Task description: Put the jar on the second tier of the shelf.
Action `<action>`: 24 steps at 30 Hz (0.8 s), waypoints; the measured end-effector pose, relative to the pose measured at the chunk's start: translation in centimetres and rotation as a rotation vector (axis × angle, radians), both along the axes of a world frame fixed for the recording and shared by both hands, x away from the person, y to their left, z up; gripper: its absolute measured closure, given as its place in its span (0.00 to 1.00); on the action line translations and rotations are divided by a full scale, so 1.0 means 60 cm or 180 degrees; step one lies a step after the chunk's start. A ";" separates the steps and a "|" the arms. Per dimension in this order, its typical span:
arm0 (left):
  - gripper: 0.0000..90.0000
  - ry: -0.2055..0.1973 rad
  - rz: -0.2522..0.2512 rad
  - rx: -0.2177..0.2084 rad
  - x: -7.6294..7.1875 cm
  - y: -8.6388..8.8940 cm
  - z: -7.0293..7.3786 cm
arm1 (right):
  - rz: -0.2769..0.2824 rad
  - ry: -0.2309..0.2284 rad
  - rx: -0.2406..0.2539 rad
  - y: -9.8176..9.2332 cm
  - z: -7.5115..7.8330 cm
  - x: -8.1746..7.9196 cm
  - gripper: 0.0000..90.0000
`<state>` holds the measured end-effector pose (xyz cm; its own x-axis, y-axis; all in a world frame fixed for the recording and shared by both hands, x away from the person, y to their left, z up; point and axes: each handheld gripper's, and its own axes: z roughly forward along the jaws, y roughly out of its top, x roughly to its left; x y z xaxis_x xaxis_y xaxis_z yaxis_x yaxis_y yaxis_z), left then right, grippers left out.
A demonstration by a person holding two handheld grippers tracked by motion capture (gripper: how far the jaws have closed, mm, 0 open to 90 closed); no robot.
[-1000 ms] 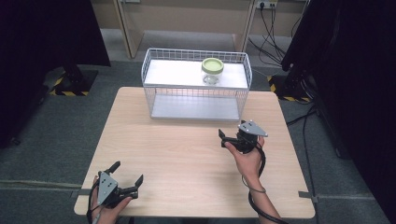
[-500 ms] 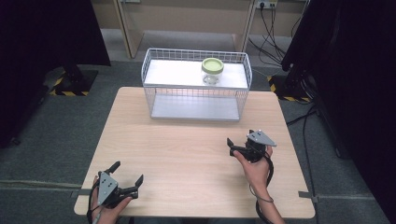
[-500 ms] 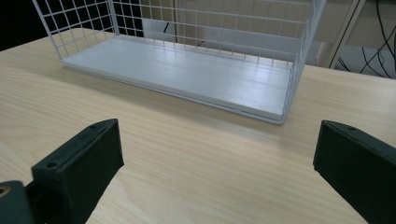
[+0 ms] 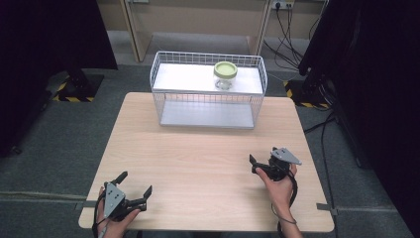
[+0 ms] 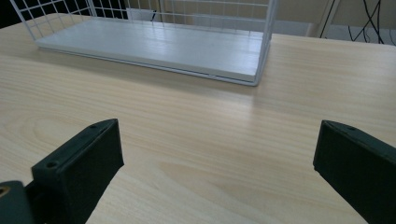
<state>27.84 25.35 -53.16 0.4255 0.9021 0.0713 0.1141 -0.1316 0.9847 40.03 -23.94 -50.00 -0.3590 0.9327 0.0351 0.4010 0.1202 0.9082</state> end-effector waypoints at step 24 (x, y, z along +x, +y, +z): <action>0.01 -0.0006 0.0012 0.0012 0.000 -0.001 0.000 | -0.0170 0.0092 -0.0015 -0.040 -0.036 -0.019 0.02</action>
<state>27.82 25.29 -53.16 0.4219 0.9035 0.0755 0.1128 -0.1350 0.9844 38.88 -26.33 -52.14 -0.3077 0.9506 0.0402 0.4330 0.1023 0.8956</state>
